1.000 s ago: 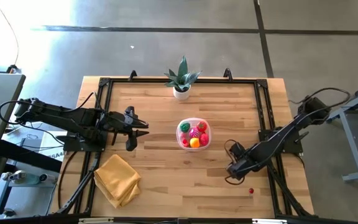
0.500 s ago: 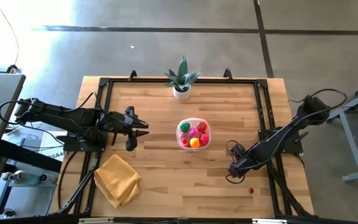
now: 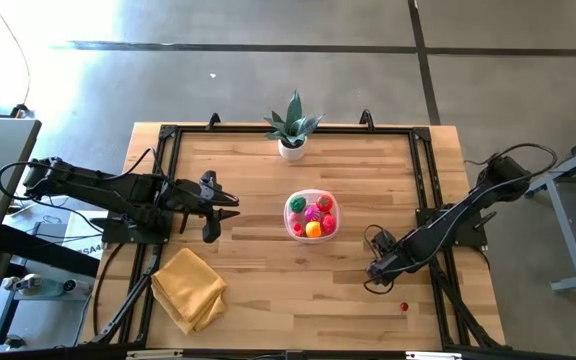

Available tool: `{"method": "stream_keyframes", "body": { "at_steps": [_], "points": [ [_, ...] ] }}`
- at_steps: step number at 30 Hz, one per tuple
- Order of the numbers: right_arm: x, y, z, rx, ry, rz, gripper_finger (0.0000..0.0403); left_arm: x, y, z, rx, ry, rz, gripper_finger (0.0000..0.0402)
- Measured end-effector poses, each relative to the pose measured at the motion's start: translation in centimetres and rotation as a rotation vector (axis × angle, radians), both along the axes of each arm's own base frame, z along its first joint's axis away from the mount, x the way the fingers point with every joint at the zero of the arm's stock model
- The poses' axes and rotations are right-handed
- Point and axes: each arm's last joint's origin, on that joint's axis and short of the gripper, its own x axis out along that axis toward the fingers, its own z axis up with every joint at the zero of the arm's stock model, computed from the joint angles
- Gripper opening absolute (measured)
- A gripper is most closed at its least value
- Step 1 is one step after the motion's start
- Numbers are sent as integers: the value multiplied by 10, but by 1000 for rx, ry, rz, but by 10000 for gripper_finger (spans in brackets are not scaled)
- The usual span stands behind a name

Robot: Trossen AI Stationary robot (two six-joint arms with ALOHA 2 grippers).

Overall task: Pick and placing Produce into tupperware
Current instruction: Put the peach into the transparent bin

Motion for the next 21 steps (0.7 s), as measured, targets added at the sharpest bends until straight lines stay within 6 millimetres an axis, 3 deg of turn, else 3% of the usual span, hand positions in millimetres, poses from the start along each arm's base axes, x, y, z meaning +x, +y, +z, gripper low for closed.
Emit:
{"method": "stream_keyframes", "body": {
  "at_steps": [21],
  "points": [
    [5,3,-7,-8,4,24,274,0,0,0,0,0,0,106]
  ]
}}
